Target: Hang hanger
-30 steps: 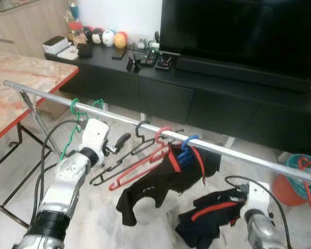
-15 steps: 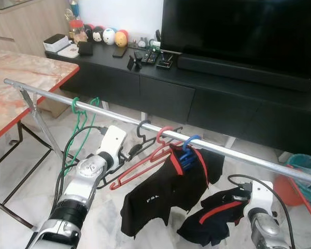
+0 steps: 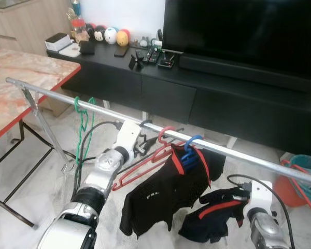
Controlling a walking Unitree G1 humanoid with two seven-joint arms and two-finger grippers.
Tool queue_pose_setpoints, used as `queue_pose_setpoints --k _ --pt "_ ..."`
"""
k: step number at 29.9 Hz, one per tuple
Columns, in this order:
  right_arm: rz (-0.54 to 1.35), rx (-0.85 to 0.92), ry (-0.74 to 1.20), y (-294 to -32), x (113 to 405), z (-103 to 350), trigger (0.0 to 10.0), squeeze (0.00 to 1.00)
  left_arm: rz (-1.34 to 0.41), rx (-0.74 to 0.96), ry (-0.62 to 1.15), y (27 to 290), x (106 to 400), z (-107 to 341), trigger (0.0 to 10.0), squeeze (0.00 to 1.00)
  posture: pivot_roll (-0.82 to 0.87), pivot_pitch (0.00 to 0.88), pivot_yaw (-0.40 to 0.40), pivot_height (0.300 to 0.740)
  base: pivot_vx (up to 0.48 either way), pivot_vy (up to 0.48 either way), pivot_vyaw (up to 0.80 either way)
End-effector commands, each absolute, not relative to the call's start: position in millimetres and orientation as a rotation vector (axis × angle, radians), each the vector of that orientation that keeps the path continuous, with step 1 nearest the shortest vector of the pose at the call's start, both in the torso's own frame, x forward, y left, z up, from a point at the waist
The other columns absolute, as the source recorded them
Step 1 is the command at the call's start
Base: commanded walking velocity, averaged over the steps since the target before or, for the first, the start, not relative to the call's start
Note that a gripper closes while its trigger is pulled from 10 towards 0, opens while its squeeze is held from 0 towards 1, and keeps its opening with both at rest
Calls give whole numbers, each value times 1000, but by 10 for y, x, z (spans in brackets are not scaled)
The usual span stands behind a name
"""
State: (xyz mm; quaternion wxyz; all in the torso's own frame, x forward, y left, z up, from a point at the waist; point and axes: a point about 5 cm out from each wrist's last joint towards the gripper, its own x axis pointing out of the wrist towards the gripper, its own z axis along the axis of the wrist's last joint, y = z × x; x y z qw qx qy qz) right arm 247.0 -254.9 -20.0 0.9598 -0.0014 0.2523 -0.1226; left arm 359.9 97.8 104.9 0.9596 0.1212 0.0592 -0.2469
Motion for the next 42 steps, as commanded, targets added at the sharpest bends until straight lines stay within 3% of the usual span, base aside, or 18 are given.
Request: queue_pose_setpoints --k 1,3,4,5,42 --pt "-257 -4 504 -2573 2483 -181 10000 0 -495 271 113 936 3625 1051 10000 0 12 0 -51 740 0 0 0" --pt "-255 -5 505 -2574 2483 -181 10000 0 -483 274 118 928 3628 1032 10000 0 12 0 -50 740 0 0 0" --pt "-256 -6 505 -2575 2482 -181 10000 0 -471 271 122 927 3627 1017 3216 0 12 0 -50 740 0 0 0" --pt "-258 -5 504 -2576 2483 -180 10000 0 -469 270 123 914 3618 1001 0 0 10 0 -48 740 0 0 0" --pt "-253 5 510 -2527 2480 -201 10000 0 -500 243 104 806 3616 985 0 0 8 0 -41 740 0 0 0"
